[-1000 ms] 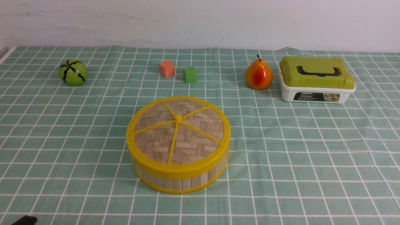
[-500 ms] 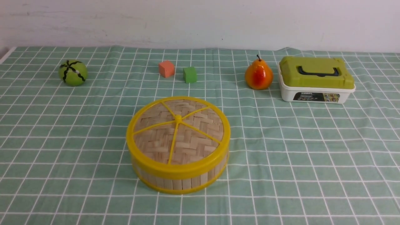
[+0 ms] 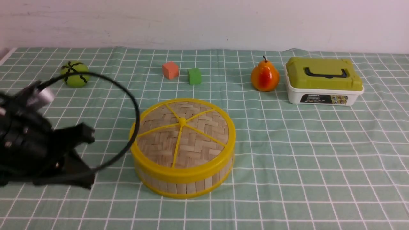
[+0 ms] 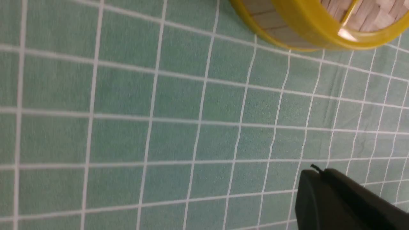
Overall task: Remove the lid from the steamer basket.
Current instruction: Use the left arm to lift the lid of the steamer
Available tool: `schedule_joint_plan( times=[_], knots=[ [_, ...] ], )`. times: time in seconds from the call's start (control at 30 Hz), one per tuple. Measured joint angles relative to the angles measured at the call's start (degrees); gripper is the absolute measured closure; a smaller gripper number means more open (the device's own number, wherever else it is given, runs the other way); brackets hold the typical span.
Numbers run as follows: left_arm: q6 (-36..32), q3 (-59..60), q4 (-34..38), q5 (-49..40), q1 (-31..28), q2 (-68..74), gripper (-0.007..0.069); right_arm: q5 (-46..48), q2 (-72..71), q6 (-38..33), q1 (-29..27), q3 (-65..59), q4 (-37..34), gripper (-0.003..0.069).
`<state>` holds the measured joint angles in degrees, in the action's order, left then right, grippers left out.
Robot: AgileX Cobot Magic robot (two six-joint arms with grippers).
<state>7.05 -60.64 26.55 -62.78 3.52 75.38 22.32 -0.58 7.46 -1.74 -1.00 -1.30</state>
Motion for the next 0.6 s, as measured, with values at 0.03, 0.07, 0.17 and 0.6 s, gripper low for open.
schedule_joint_plan(
  times=[0.03,0.07,0.17,0.6],
  knots=[
    [0.07,-3.86,-0.82,-0.97,1.20,3.21,0.0637,0.00,0.00,0.00,0.00,0.00,0.00,0.0418],
    [0.55,-6.12,-1.46,-1.45,2.65,5.45,0.0637,0.00,0.00,0.00,0.00,0.00,0.00,0.0418],
    [3.61,-13.57,-5.71,-2.14,8.21,10.44,0.0637,0.00,0.00,0.00,0.00,0.00,0.00,0.0418],
    [19.62,-37.50,-26.55,-3.56,21.85,27.75,0.0574,0.00,0.00,0.00,0.00,0.00,0.00,0.0418]
  ],
)
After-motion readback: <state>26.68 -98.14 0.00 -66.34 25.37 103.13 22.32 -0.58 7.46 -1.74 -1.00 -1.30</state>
